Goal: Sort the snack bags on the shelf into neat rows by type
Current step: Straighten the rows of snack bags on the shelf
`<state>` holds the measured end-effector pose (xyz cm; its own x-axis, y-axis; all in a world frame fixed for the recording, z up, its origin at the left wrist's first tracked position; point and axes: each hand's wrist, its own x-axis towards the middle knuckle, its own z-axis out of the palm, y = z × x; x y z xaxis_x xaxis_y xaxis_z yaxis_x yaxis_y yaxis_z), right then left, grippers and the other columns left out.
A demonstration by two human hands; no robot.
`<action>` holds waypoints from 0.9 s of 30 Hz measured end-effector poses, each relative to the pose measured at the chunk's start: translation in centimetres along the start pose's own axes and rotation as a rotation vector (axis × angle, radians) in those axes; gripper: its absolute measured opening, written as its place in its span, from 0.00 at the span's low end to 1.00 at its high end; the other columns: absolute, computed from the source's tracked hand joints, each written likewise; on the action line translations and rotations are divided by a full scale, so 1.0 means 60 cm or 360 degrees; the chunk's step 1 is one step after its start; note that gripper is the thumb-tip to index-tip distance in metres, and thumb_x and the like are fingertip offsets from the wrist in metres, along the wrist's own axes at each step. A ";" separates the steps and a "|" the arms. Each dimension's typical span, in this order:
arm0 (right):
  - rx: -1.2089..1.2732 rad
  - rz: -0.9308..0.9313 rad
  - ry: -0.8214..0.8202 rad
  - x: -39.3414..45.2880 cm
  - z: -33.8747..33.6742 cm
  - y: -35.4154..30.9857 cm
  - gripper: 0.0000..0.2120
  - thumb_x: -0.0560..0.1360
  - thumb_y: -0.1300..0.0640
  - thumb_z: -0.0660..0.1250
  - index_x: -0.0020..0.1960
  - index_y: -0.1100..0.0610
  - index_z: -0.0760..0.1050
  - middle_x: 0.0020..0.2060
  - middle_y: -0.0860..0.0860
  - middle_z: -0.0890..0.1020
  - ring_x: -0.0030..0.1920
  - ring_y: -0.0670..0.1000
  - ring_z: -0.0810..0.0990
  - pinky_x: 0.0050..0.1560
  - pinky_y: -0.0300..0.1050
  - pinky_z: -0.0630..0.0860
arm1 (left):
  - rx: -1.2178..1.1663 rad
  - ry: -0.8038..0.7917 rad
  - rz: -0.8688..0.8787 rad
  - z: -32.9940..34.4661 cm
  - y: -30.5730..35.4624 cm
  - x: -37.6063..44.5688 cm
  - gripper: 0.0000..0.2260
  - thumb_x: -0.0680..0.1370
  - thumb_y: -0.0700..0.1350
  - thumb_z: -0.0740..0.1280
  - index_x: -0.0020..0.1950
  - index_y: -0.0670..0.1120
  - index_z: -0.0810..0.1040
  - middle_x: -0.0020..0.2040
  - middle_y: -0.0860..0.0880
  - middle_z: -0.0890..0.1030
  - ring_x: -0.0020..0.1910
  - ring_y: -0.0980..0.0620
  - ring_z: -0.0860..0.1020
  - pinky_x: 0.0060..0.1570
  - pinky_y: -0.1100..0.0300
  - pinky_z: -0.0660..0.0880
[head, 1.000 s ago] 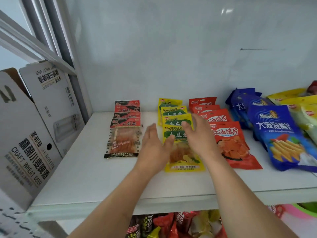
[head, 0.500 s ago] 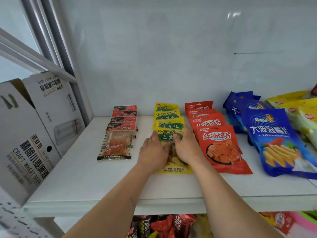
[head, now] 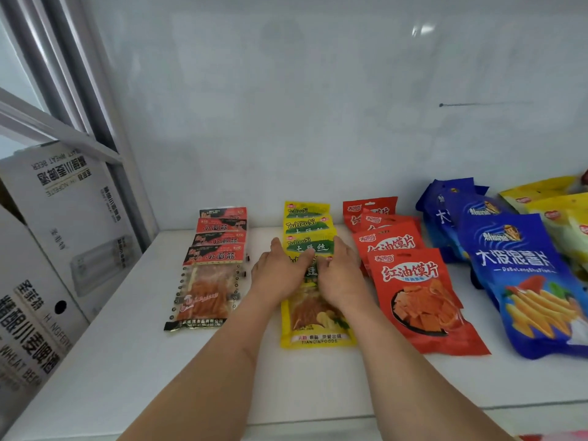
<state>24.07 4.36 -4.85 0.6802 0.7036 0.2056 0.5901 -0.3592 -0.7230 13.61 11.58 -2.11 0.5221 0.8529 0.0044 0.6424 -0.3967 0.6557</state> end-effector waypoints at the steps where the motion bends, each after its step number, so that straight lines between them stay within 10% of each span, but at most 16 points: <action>1: -0.0019 0.0008 0.0013 0.005 0.002 -0.001 0.24 0.82 0.54 0.58 0.76 0.58 0.60 0.71 0.57 0.66 0.67 0.58 0.72 0.63 0.52 0.73 | -0.0008 0.0007 0.0006 0.000 0.001 0.004 0.40 0.78 0.67 0.60 0.80 0.42 0.54 0.75 0.39 0.68 0.74 0.40 0.67 0.69 0.47 0.66; 8: -0.0107 0.0004 0.0100 0.029 0.014 -0.012 0.21 0.82 0.57 0.56 0.73 0.61 0.63 0.68 0.59 0.70 0.66 0.58 0.70 0.61 0.50 0.70 | -0.0123 0.0037 0.0065 0.005 -0.002 0.020 0.30 0.77 0.66 0.62 0.70 0.46 0.65 0.65 0.45 0.78 0.64 0.42 0.75 0.62 0.46 0.73; 22: -0.0519 -0.0242 -0.0229 0.162 -0.015 -0.050 0.24 0.83 0.44 0.50 0.76 0.50 0.64 0.76 0.53 0.65 0.76 0.56 0.62 0.74 0.58 0.60 | 0.0525 -0.0121 0.0386 0.026 -0.020 -0.084 0.30 0.82 0.63 0.47 0.82 0.54 0.46 0.82 0.50 0.43 0.80 0.41 0.45 0.76 0.46 0.50; 27: -0.0654 -0.0228 -0.0409 0.189 0.000 -0.053 0.27 0.81 0.39 0.46 0.77 0.46 0.62 0.79 0.51 0.60 0.78 0.55 0.57 0.76 0.59 0.55 | 0.0643 -0.0089 0.0414 0.034 -0.024 -0.086 0.43 0.67 0.67 0.30 0.81 0.57 0.46 0.82 0.50 0.42 0.80 0.40 0.46 0.76 0.46 0.49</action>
<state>29.92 13.45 -0.22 0.4814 0.8731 0.0776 0.8273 -0.4233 -0.3694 11.15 7.07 -4.59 0.7165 0.6928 0.0814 0.6473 -0.7038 0.2927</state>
